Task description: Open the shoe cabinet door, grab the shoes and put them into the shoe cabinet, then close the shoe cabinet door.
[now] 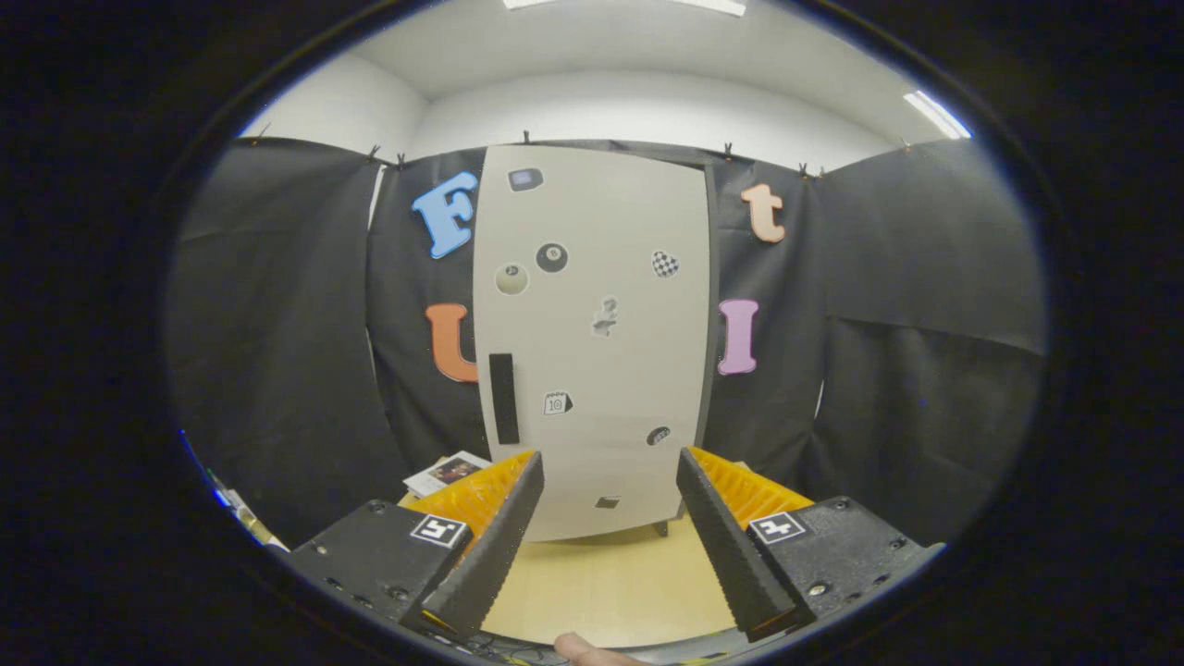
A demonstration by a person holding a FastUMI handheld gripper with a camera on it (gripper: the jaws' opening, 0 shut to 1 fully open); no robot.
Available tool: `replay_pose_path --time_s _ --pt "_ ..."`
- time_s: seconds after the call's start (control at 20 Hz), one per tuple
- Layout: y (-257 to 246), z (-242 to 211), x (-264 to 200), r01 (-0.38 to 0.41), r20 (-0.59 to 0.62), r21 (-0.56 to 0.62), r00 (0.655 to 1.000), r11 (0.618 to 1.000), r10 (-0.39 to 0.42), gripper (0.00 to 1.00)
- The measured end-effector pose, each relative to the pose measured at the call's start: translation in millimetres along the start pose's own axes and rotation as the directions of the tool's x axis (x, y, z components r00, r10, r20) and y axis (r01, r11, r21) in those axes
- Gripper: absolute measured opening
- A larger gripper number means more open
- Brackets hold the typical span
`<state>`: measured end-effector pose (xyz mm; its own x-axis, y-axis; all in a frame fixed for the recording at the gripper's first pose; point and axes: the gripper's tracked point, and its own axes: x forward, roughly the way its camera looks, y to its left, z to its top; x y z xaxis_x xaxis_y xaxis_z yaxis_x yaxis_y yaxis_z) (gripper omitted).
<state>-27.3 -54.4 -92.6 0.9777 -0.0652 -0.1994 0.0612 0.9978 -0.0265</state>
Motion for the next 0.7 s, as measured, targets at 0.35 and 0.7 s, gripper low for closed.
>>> replay_pose_path --time_s 0.35,0.7 --pt "2.1 14.0 -38.8 0.006 0.065 -0.041 0.998 0.999 -0.003 0.96" --pt "6.0 9.1 -72.0 -0.041 0.047 -0.053 0.998 0.998 0.043 0.96"
